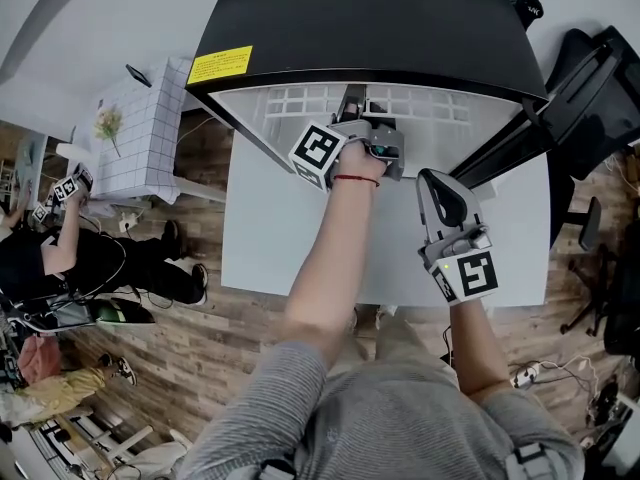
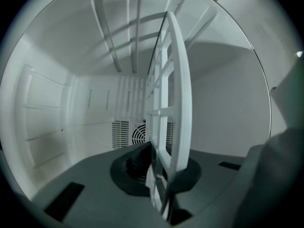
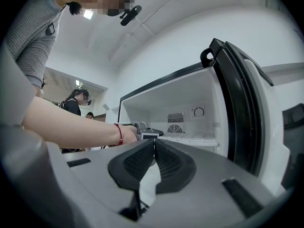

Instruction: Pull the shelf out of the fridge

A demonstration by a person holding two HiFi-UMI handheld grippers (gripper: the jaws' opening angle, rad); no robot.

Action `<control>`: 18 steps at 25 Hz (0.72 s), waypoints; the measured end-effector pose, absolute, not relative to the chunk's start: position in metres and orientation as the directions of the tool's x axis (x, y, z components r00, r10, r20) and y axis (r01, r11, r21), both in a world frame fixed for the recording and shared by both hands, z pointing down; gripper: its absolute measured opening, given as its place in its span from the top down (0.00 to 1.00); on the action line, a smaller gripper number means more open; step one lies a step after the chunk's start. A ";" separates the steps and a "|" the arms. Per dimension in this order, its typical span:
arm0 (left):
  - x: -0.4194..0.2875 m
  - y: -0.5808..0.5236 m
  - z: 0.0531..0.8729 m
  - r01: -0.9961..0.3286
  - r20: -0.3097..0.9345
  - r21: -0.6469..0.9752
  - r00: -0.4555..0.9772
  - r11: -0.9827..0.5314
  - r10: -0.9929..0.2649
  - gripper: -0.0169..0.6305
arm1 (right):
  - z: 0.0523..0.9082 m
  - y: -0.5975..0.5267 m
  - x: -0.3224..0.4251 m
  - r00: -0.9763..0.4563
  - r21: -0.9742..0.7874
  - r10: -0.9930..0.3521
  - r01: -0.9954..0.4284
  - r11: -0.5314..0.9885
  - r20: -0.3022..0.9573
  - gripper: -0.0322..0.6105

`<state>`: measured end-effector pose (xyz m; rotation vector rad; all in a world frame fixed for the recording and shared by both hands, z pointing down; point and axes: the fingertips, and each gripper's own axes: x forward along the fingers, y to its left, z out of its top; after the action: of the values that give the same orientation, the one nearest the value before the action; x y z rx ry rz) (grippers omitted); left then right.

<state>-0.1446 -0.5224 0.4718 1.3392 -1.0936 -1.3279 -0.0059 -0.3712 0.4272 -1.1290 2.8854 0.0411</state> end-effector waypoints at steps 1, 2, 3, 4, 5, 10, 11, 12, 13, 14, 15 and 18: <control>-0.144 -0.523 0.472 0.016 -0.177 0.984 0.020 -0.177 -0.984 0.92 | 0.427 -0.372 -0.005 -0.731 0.008 -0.680 -0.681 0.732 -0.049 0.93; -0.144 -0.523 0.472 0.016 -0.179 0.984 0.019 -0.178 -0.984 0.92 | 0.427 -0.372 -0.004 -0.729 0.007 -0.683 -0.684 0.730 -0.048 0.93; -0.144 -0.524 0.472 0.017 -0.181 0.983 0.018 -0.181 -0.983 0.92 | 0.428 -0.373 -0.003 -0.727 0.006 -0.685 -0.686 0.728 -0.045 0.93; -0.144 -0.524 0.472 0.017 -0.183 0.983 0.016 -0.183 -0.983 0.92 | 0.429 -0.373 -0.003 -0.726 0.005 -0.686 -0.687 0.727 -0.043 0.93; -0.144 -0.524 0.472 0.018 -0.184 0.983 0.015 -0.184 -0.983 0.92 | 0.429 -0.373 -0.003 -0.725 0.004 -0.687 -0.688 0.726 -0.041 0.93; -0.144 -0.523 0.473 0.022 -0.173 0.985 0.016 -0.173 -0.985 0.92 | 0.427 -0.372 -0.004 -0.721 0.001 -0.692 -0.692 0.721 -0.040 0.93; -0.144 -0.522 0.474 0.024 -0.173 0.985 0.015 -0.172 -0.985 0.92 | 0.426 -0.371 -0.004 -0.720 0.002 -0.693 -0.693 0.721 -0.041 0.93; -0.144 -0.521 0.474 0.027 -0.173 0.985 0.015 -0.172 -0.985 0.92 | 0.426 -0.370 -0.005 -0.719 0.003 -0.693 -0.694 0.720 -0.042 0.93; -0.144 -0.520 0.474 0.028 -0.172 0.985 0.015 -0.172 -0.985 0.92 | 0.425 -0.369 -0.005 -0.719 0.004 -0.694 -0.695 0.719 -0.042 0.93; -0.144 -0.519 0.474 0.029 -0.172 0.985 0.017 -0.171 -0.985 0.92 | 0.423 -0.369 -0.006 -0.718 0.006 -0.694 -0.695 0.719 -0.043 0.93; -0.144 -0.518 0.474 0.029 -0.171 0.985 0.018 -0.171 -0.985 0.92 | 0.422 -0.369 -0.006 -0.718 0.007 -0.695 -0.696 0.718 -0.044 0.93; -0.143 -0.514 0.473 0.032 -0.167 0.985 0.018 -0.167 -0.986 0.93 | 0.417 -0.367 -0.007 -0.715 0.010 -0.698 -0.699 0.715 -0.048 0.93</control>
<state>-0.1432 -0.5143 0.4734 1.3183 -1.0873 -1.3299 -0.0065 -0.3669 0.4174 -1.1695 2.8719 0.0424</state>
